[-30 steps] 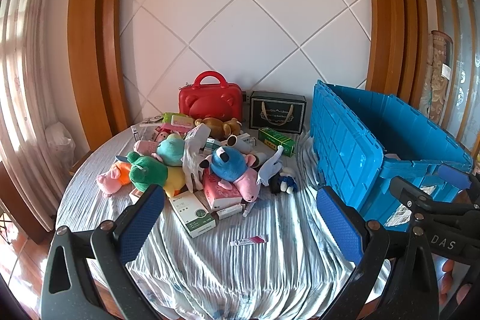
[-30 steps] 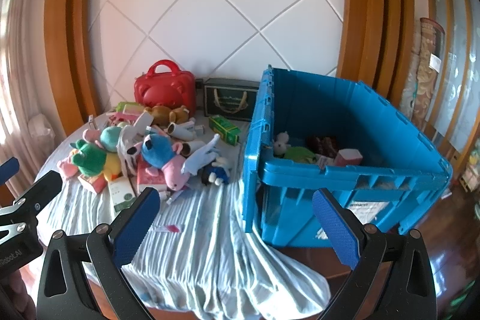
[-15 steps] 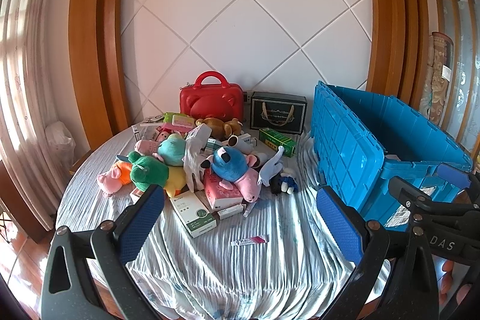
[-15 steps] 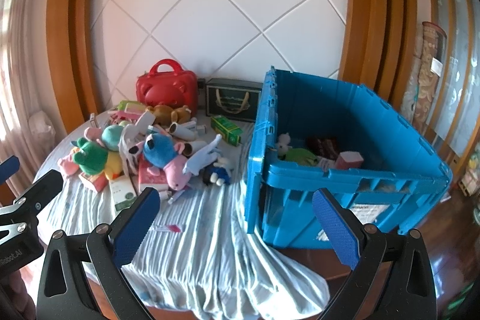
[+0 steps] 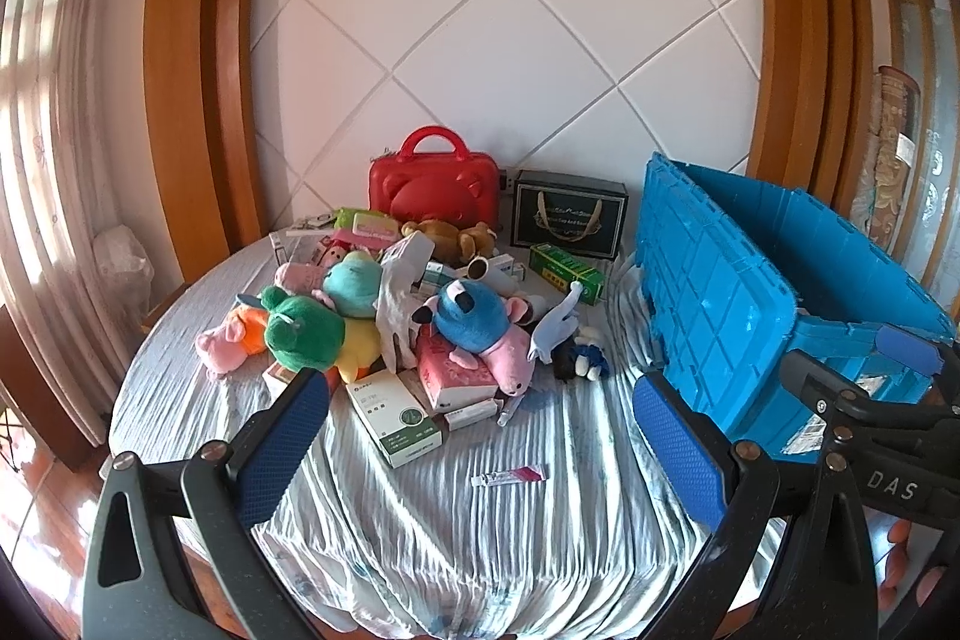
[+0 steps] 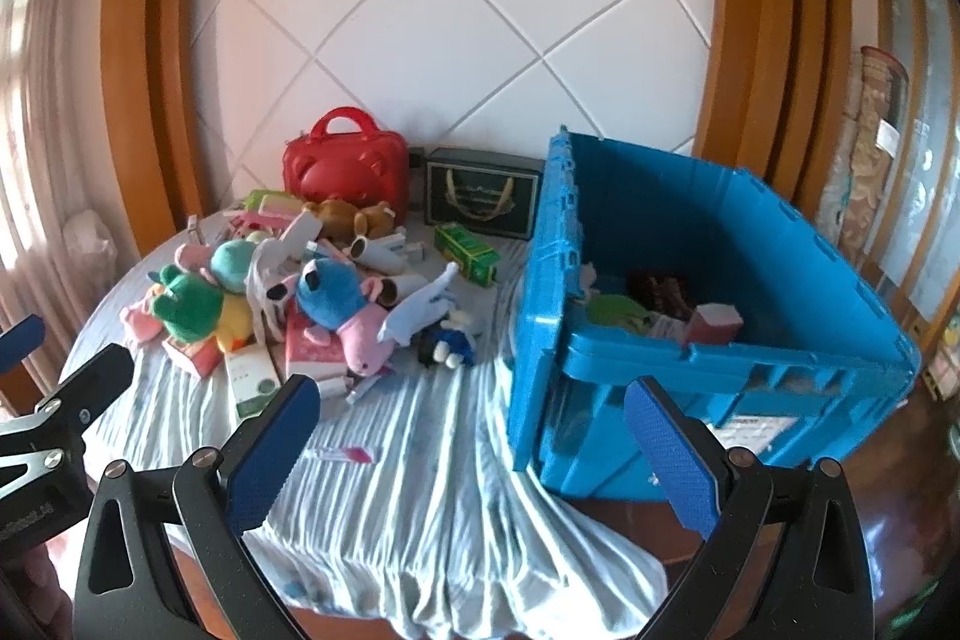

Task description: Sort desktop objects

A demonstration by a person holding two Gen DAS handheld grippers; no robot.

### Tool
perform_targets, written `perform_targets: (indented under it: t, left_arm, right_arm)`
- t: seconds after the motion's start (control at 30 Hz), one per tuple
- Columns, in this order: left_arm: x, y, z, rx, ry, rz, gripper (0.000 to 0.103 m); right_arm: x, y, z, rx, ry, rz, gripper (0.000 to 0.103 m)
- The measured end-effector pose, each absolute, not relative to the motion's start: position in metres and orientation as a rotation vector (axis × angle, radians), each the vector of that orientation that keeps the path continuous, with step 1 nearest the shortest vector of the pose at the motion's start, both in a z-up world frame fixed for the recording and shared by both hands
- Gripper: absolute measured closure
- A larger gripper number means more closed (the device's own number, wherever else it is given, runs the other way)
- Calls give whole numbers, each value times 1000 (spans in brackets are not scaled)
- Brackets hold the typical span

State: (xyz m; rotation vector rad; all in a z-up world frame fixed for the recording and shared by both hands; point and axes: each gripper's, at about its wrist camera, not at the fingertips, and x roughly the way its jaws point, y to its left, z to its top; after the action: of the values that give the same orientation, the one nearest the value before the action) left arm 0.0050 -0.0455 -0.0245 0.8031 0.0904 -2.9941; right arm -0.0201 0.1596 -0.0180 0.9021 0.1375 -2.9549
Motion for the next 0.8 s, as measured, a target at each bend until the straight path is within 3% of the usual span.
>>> perform_targets:
  t: [0.23,0.8]
  left_arm:
    - [-32,-79,-65,913,168,-2863,1]
    - [-169,-147,-228,1289,300,-2426,1]
  right_arm:
    - [-60,144,-47,978,173,-2839,0]
    - [-218,86,-199,1321,249,-2423,0]
